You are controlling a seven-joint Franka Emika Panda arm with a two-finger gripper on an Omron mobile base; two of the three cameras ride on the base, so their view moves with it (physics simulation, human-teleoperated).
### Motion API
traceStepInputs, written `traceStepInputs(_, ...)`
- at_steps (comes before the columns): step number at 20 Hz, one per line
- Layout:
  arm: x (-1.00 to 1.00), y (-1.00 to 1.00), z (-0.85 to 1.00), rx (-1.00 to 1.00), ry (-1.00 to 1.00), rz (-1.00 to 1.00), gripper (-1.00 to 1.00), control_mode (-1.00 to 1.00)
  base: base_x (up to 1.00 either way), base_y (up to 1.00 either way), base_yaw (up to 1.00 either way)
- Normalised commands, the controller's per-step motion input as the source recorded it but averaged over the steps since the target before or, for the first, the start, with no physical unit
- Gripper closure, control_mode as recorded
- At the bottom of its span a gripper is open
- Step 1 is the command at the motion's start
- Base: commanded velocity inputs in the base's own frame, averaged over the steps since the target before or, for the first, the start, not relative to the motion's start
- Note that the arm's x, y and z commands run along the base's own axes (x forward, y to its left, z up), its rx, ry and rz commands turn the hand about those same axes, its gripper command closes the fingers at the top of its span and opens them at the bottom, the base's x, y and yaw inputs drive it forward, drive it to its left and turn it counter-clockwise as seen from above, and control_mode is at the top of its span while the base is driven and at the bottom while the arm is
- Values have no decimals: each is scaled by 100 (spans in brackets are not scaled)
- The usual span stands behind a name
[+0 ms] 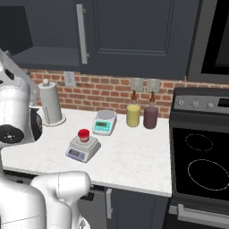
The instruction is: Pick the jam and place it on the digital scale for weighing, and close the cabinet.
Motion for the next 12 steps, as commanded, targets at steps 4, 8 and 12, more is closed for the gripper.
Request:
traceStepInputs(4, 0, 100, -8, 0, 0, 0, -100, -100, 0, 0, 0)
traceStepInputs(8, 3, 71, -41, 0, -1, 0, -100, -100, 0, 0, 0)
traceStepInputs(12, 0, 51, -55, 0, -5, 0, -100, -100, 0, 0, 0)
